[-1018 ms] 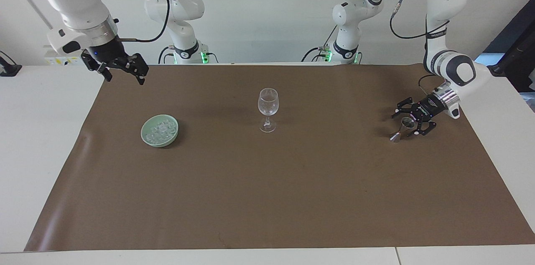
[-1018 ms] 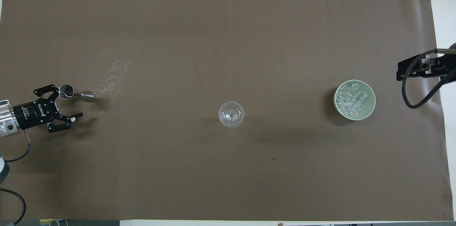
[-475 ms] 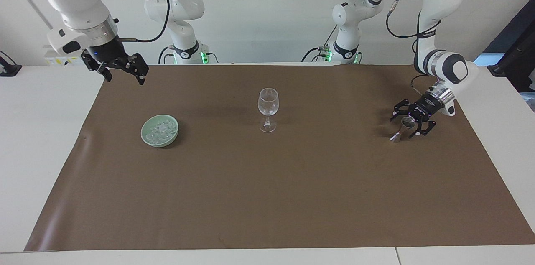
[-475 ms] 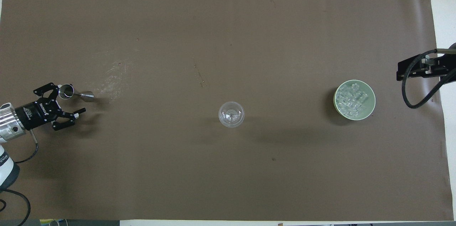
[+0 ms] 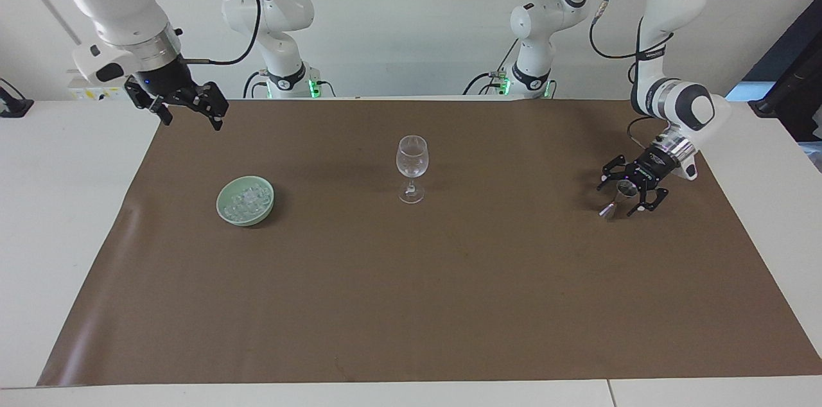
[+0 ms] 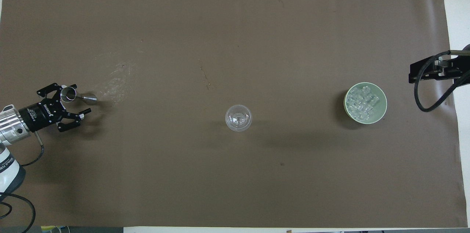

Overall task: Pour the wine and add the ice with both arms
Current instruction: 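Close the left gripper around the silver cup's handle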

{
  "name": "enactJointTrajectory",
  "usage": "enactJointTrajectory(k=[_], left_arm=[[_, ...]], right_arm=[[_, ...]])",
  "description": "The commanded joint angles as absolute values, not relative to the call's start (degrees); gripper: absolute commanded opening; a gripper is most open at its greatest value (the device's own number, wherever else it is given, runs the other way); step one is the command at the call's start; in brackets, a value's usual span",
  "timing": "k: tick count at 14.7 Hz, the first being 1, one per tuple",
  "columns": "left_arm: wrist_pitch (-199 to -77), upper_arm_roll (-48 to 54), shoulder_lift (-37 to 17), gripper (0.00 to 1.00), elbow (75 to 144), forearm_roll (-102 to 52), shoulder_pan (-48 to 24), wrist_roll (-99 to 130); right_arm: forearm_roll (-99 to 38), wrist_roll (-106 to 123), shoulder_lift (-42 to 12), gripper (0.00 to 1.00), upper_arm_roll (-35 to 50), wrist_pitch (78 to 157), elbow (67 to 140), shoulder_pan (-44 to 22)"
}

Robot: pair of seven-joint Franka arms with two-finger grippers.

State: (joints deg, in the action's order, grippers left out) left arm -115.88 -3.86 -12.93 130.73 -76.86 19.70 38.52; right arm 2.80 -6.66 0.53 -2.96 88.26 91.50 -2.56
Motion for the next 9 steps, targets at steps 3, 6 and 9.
enactJointTrajectory(k=[3,6,9], left_arm=[[-117.33,-4.22,-11.34,0.97,132.63,-78.22,19.16,37.88],[-117.25,-4.22,-11.34,0.73,132.54,-78.22,19.16,37.88],[-117.07,-4.22,-11.34,0.0,132.36,-78.22,19.51,37.88]], right_arm=[[2.55,-7.38,1.41,1.0,-2.64,88.59,92.29,-2.11],[2.55,-7.38,1.41,1.0,-2.72,88.59,92.29,-2.11],[2.55,-7.38,1.41,1.0,-2.72,88.59,92.29,-2.11]])
